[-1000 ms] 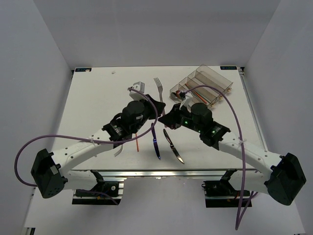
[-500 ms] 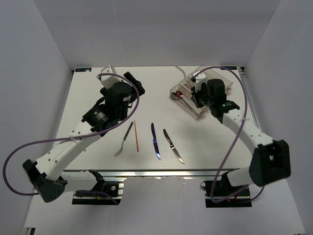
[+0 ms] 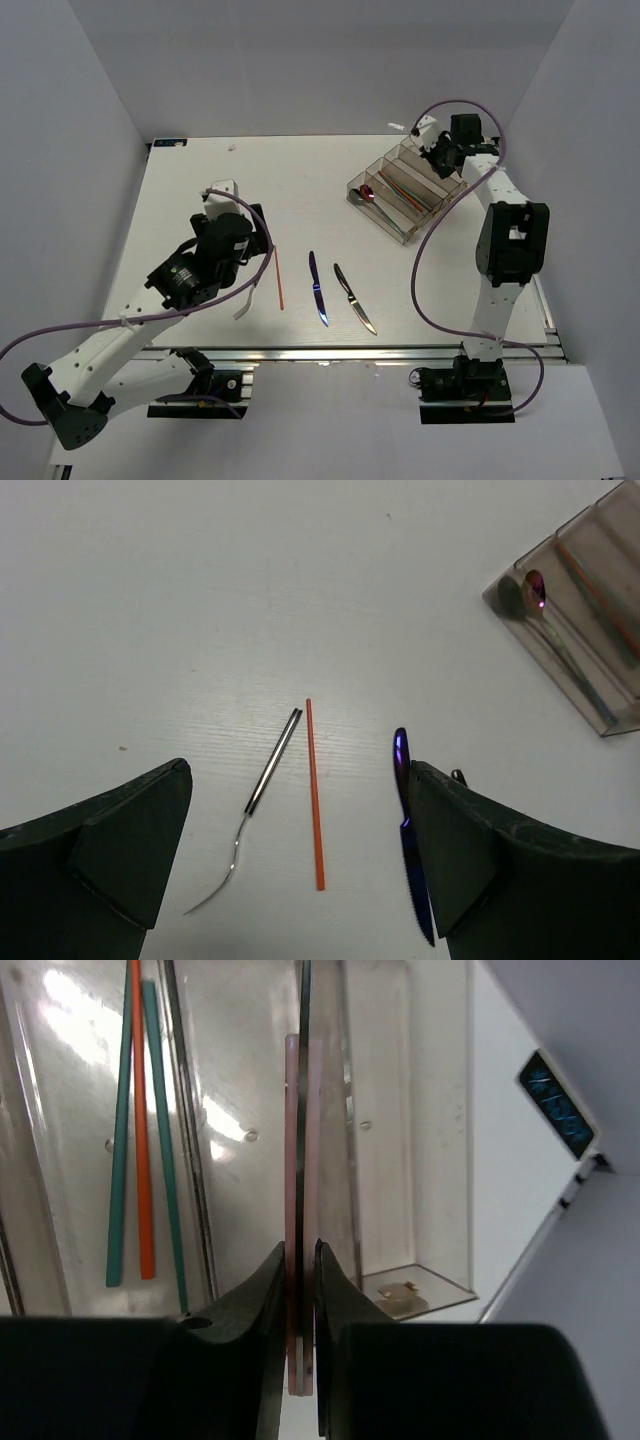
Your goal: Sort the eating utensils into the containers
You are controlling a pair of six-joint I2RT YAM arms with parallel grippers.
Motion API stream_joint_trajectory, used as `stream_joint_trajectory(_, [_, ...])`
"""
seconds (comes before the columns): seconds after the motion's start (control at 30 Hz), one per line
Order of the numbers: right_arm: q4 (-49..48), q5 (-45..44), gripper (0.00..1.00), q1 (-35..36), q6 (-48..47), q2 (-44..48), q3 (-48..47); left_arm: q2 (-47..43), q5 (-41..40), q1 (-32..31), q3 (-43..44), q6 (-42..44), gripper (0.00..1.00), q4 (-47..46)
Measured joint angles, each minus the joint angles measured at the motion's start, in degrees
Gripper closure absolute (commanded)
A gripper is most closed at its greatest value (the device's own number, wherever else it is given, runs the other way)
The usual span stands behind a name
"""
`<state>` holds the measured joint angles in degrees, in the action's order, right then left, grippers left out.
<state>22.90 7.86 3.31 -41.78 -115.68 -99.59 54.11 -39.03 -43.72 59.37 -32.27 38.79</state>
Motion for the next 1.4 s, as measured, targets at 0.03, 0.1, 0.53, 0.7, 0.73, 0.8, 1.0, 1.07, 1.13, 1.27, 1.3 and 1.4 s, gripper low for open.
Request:
stream_joint_trajectory(0.03, [0.0,0.0,1.00,-0.1,-0.7,-1.2,-0.1,0.2,0.4,0.0,-0.7,0.7,0.02,-0.1])
stream_joint_trajectory(0.1, [0.9,0.2,1.00,-0.1,-1.5,-3.3,0.0,0.4,1.1,0.0,-1.5,1.9,0.02,-0.5])
stream_joint_trajectory(0.53, [2.1,1.7,0.73,-1.8,-1.7,-5.8,0.1,1.3,4.2,0.0,-4.3,4.6,0.02,-2.8])
stream_joint_trajectory(0.7, [1.9,1.5,0.54,-2.0,-0.9,-5.8,0.1,1.3,4.6,0.0,-4.4,4.9,0.02,-3.1])
stream_joint_trajectory(0.73, [1.8,1.5,0.52,-2.0,-0.8,-5.8,0.1,1.3,4.7,0.0,-4.4,4.9,0.02,-3.2])
stream_joint_trajectory(0.8, [1.5,1.4,0.51,-2.0,-0.6,-5.8,0.1,1.3,4.8,0.0,-4.4,4.9,0.02,-3.2])
stream_joint_trajectory(1.0, [1.7,1.8,0.26,-2.0,3.6,-5.0,-1.5,2.2,4.0,0.0,-4.0,4.1,0.02,-3.0])
stream_joint_trajectory(1.07, [2.4,3.0,0.11,-1.9,8.8,-3.6,-3.4,4.4,3.0,0.2,-2.9,2.8,0.02,-2.0])
stream_joint_trajectory(1.13, [2.6,5.7,0.11,-1.7,13.9,-0.2,-4.5,8.3,3.0,1.3,-1.2,1.9,0.02,-1.7])
stream_joint_trajectory(1.27, [-1.2,7.1,0.11,1.1,26.5,15.6,1.6,18.0,11.0,10.6,-0.7,2.3,0.02,-3.4])
stream_joint_trajectory(1.3, [-2.0,6.9,0.11,3.0,29.4,20.5,3.8,20.5,13.2,13.1,-0.7,2.8,0.02,-3.5])
stream_joint_trajectory(1.4, [-2.9,7.5,0.11,9.5,35.8,30.5,6.9,27.7,18.2,16.8,0.2,4.4,0.17,-2.5])
